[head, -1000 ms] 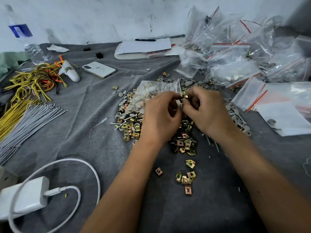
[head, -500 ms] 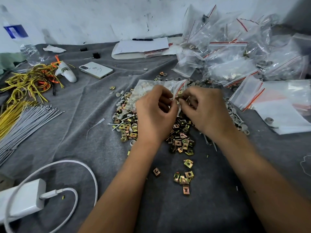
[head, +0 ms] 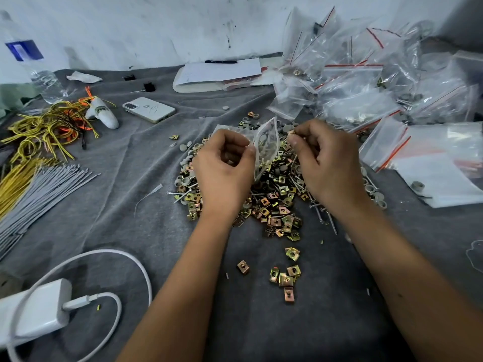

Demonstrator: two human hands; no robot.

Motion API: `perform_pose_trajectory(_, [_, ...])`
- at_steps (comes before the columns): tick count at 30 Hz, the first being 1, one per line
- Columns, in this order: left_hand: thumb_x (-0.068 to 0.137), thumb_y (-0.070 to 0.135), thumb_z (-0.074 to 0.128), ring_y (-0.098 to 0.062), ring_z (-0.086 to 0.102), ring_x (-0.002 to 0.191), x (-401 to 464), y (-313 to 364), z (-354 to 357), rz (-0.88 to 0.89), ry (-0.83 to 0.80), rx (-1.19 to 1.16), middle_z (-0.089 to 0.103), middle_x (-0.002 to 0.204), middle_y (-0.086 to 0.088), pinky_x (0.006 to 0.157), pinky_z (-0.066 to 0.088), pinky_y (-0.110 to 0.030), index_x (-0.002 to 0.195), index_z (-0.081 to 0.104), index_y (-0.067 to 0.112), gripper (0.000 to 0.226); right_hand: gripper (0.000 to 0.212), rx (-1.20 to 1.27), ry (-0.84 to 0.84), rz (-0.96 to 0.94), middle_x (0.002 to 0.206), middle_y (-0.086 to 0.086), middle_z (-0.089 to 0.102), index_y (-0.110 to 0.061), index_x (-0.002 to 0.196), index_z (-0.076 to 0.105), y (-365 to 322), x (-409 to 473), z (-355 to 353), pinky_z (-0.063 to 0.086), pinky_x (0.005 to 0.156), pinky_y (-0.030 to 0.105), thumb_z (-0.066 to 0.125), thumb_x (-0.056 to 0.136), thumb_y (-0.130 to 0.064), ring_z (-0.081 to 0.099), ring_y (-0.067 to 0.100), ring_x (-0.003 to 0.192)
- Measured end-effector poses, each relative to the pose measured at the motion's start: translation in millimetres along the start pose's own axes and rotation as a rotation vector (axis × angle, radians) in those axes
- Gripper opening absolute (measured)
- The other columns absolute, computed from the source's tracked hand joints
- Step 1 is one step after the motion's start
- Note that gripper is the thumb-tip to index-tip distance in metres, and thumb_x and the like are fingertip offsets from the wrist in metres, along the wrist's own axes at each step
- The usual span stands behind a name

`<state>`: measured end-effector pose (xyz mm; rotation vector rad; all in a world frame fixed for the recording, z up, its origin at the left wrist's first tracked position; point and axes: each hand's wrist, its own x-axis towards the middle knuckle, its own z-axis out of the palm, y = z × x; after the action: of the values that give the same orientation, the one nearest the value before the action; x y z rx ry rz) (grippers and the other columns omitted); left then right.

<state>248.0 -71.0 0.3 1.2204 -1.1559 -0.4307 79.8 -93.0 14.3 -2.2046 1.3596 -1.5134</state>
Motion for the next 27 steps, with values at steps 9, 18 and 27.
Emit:
perform_pose_trajectory(9, [0.086, -0.004, 0.077, -0.012, 0.057, 0.056, 6, 0, -12, -0.039, -0.216, -0.122, 0.065, 0.069, -0.003, 0.052, 0.048, -0.027, 0.086, 0.068, 0.005, 0.013, 0.006, 0.003, -0.05, -0.19, 0.071, -0.035, 0.045, -0.007, 0.09, 0.078, -3, -3, 0, 0.031, 0.062, 0.003, 0.079, 0.089, -0.012, 0.048, -0.015, 0.061])
perform_pose_trajectory(18, [0.084, -0.004, 0.075, -0.007, 0.061, 0.06, -1, -2, -2, -0.024, -0.162, -0.019, 0.068, 0.071, -0.003, 0.055, 0.05, -0.021, 0.082, 0.068, 0.012, 0.018, 0.009, -0.065, -0.192, -0.052, 0.055, -0.029, 0.039, -0.018, 0.093, 0.081, 5, -1, 2, 0.032, 0.055, 0.004, 0.082, 0.086, -0.023, 0.052, -0.013, 0.059])
perform_pose_trajectory(27, [0.087, 0.001, 0.076, -0.007, 0.057, 0.061, 2, -2, -4, -0.046, -0.028, -0.03, 0.068, 0.074, 0.0, 0.055, 0.048, -0.02, 0.084, 0.069, 0.015, 0.016, 0.01, -0.044, -0.248, 0.036, 0.065, -0.026, 0.059, -0.017, 0.1, 0.082, 9, 0, 1, 0.033, 0.059, 0.0, 0.076, 0.092, -0.019, 0.053, -0.017, 0.062])
